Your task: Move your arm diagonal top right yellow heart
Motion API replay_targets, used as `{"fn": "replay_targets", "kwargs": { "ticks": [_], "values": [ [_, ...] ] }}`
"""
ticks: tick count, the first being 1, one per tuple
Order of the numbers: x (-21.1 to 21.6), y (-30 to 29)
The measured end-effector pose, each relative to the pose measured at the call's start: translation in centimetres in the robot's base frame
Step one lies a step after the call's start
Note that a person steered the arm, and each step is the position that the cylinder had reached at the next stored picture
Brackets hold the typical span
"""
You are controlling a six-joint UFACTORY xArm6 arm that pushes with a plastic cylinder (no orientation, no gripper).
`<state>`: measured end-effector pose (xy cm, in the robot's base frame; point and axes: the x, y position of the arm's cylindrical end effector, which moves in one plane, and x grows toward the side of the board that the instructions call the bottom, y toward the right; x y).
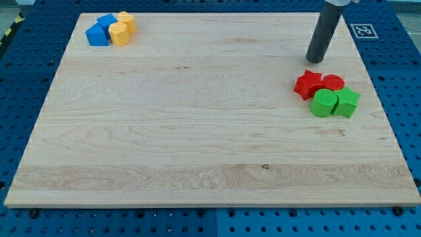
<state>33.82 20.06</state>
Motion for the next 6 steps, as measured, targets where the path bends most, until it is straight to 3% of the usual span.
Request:
{"fn": "replay_targets", "kwargs": {
  "ticks": [3, 6],
  "values": [
    [-2.1, -9.6],
    [-13.5, -22.8]
  ]
}}
